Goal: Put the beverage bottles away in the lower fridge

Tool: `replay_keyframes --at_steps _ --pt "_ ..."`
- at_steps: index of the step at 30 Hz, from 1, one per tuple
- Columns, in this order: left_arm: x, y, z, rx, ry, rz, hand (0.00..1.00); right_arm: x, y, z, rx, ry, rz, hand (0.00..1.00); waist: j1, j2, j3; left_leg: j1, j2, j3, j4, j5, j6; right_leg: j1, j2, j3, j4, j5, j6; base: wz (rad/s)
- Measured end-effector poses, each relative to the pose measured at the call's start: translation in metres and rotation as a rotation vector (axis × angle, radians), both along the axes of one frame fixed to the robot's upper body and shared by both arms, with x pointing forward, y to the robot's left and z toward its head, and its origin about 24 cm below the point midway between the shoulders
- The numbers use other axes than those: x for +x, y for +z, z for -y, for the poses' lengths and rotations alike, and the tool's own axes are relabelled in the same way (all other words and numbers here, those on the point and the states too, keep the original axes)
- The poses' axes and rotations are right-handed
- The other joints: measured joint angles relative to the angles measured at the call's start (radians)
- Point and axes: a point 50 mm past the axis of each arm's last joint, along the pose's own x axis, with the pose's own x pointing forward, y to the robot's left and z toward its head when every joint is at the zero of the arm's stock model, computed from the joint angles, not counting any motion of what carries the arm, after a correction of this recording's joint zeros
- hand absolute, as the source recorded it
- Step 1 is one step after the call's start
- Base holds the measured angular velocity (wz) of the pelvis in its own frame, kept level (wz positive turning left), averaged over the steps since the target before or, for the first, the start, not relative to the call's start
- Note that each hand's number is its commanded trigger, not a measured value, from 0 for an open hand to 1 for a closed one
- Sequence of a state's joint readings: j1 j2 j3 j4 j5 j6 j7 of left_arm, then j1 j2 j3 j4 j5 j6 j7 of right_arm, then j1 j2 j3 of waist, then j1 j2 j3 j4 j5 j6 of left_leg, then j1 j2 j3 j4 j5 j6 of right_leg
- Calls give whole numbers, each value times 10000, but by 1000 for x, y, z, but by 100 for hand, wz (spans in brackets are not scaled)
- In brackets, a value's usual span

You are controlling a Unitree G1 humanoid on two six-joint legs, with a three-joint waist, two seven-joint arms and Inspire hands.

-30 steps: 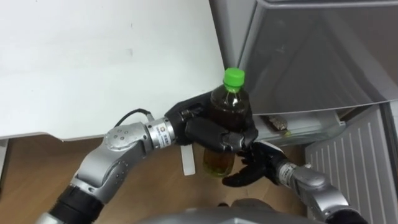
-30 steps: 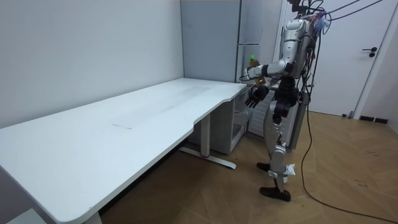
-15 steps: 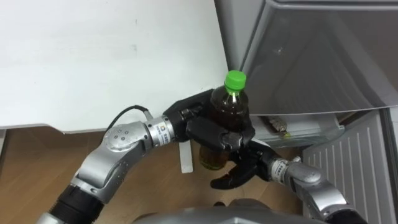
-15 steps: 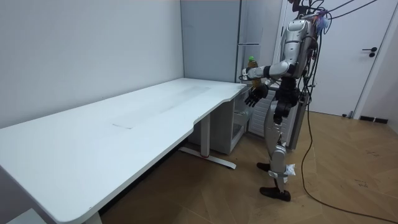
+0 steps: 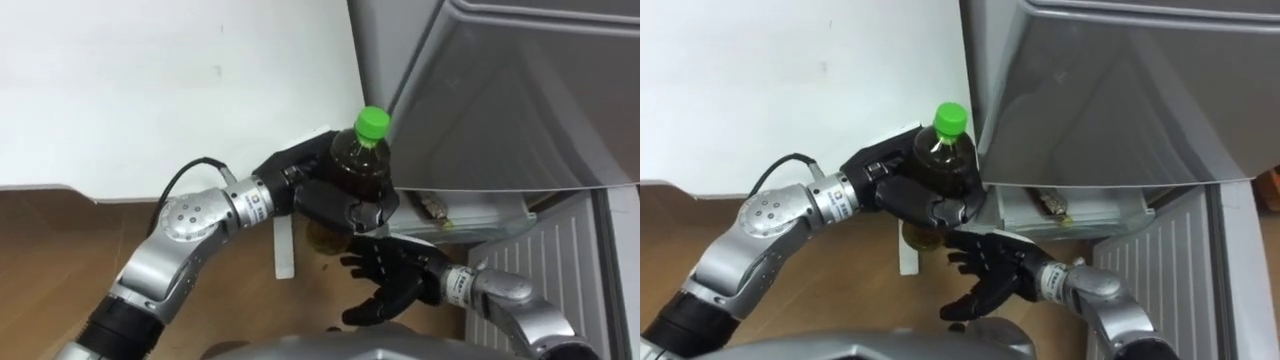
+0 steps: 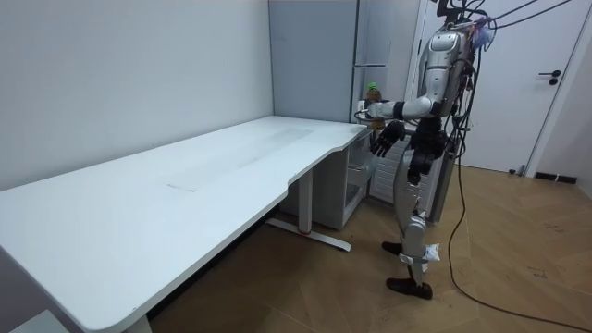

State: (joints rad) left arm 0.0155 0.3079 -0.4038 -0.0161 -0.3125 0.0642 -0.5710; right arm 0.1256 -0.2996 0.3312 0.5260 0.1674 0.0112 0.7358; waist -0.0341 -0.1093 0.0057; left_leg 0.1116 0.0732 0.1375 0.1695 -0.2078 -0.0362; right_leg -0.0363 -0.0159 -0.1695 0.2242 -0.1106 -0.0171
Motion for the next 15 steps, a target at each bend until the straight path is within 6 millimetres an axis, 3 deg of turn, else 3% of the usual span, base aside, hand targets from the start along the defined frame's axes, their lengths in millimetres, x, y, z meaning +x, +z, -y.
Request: replay_keyframes --at_steps 6,10,15 --pt "1 -1 0 92 302 -5 100 0 2 -4 628 -234 -108 0 90 -29 25 13 6 -11 -20 -1 0 31 -1 -37 -33 0 0 1" --pt "-2 -9 0 242 313 -311 100 5 11 -12 1137 -164 277 0 112 185 174 -31 0 -8 -39 -23 24 7 -4 -45 -36 4 7 0" --pt "-6 -17 6 288 114 -672 100 6 14 -16 1920 -678 216 0 117 399 161 -129 0 -31 -39 -26 20 -48 -3 -45 -44 1 8 1"
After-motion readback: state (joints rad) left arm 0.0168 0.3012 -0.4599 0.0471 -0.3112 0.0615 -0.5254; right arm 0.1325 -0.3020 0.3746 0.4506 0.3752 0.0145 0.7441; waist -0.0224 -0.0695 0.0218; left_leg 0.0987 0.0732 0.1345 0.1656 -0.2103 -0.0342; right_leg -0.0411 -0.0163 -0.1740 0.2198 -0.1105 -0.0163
